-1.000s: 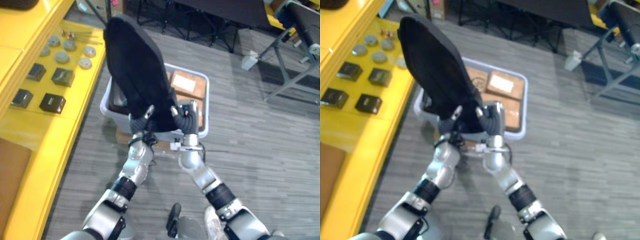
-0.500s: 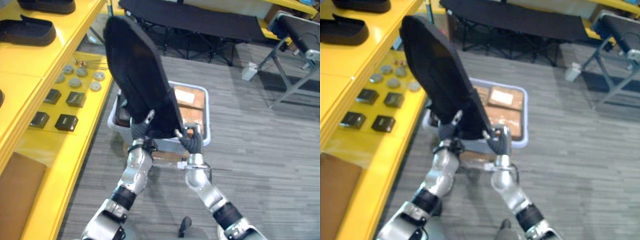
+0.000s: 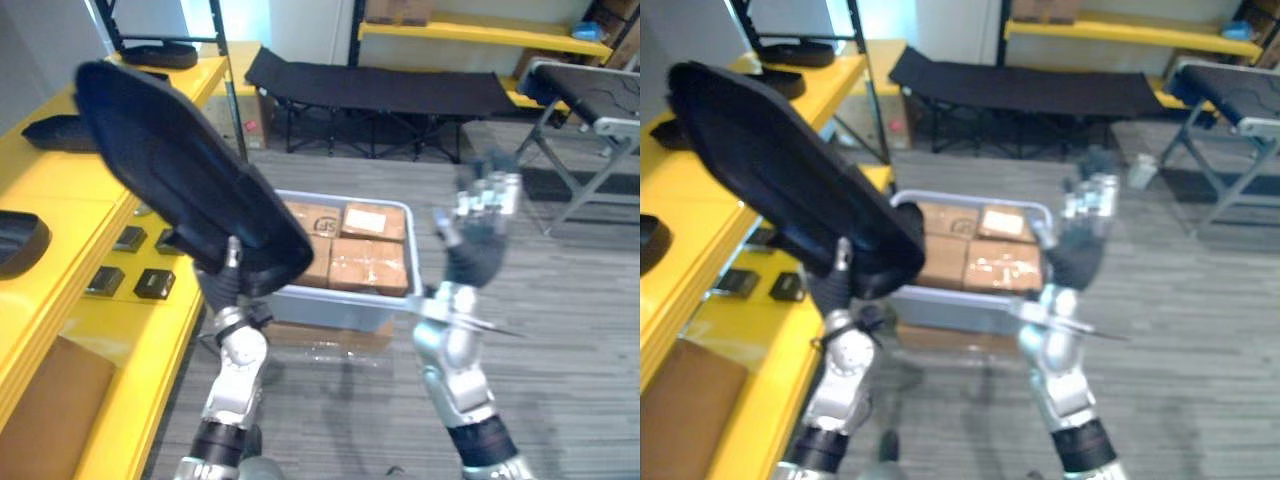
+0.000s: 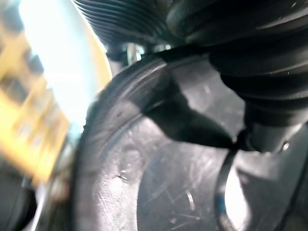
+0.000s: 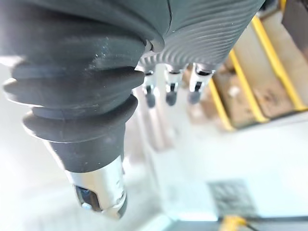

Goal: Walk over and take plastic housings, then place them on the shelf

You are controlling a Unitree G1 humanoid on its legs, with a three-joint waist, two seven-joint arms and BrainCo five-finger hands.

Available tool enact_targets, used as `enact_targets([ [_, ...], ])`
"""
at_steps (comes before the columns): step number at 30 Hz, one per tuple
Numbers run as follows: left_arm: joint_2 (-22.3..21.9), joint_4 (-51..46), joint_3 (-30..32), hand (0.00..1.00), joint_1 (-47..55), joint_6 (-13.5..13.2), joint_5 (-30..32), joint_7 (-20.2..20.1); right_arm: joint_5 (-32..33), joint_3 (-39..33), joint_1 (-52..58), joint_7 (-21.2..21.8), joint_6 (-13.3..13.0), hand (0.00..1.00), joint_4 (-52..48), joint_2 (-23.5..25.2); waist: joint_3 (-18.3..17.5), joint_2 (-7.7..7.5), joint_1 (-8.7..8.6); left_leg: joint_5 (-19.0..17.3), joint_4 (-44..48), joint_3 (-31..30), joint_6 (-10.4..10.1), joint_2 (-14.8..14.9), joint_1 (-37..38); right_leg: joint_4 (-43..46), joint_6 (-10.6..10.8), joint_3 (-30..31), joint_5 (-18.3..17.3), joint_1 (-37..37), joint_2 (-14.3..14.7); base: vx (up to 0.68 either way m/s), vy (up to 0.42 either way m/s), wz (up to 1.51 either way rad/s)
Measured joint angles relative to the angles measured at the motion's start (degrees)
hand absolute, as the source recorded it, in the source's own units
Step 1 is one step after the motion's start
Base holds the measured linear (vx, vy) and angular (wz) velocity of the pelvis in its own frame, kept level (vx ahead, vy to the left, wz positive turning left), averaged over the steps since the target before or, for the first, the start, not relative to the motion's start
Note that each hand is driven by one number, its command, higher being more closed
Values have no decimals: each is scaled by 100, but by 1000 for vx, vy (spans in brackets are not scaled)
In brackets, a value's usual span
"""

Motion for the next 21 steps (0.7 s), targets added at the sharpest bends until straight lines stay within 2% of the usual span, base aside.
enact_targets([
  [1,-15,-24,108,100,47,3,73,101,361,-79,182,330,7,0,-79,5,-31,-26,-23,-1,0,21,2,2,-2,-7,-1,19,4,-17,0,0,5,-10],
  [2,-9,-29,145,100,65,2,73,145,466,-115,266,461,21,0,-82,7,-44,-40,-48,-1,0,25,2,4,-2,-6,-2,24,5,-21,1,12,-2,-7],
  [4,-12,-28,329,100,109,-3,171,277,867,-301,596,879,242,0,-74,42,-87,-83,-117,1,0,89,-16,11,-3,-4,-14,112,23,-74,3,20,-1,-13],
  [5,-12,-28,385,100,129,-25,232,296,937,-351,687,944,329,0,-63,60,-97,-88,-129,2,0,118,-14,13,-2,-15,-13,136,29,-87,4,44,0,-18],
  [8,-13,-36,500,100,318,-328,231,232,907,-621,1252,1012,710,0,422,213,-175,-110,-248,-10,0,159,-15,14,-5,-34,-11,156,56,-94,5,59,-7,-8],
  [10,-33,-234,446,100,525,-456,170,92,884,-691,1537,1034,858,0,1059,288,-186,-96,-304,-17,1,173,-23,16,-8,-40,-9,167,56,-110,8,60,-12,-7],
  [11,-41,-558,235,100,790,-601,94,-172,755,-705,1838,1054,973,0,1700,296,-192,-65,-305,-23,1,209,-30,19,-36,-42,22,202,75,-164,10,38,-9,-9],
  [16,-169,-1050,-254,100,1519,-764,-63,-692,425,-885,2238,1111,911,0,2512,386,-237,62,-307,-61,0,293,-44,26,4,-48,43,279,89,-163,13,21,-8,-7],
  [21,-184,-1326,-195,100,1775,-769,-56,-725,323,-820,2111,1422,810,0,2521,379,-273,120,-276,-89,0,237,-51,26,1,-61,25,217,44,-132,14,-41,-6,6],
])
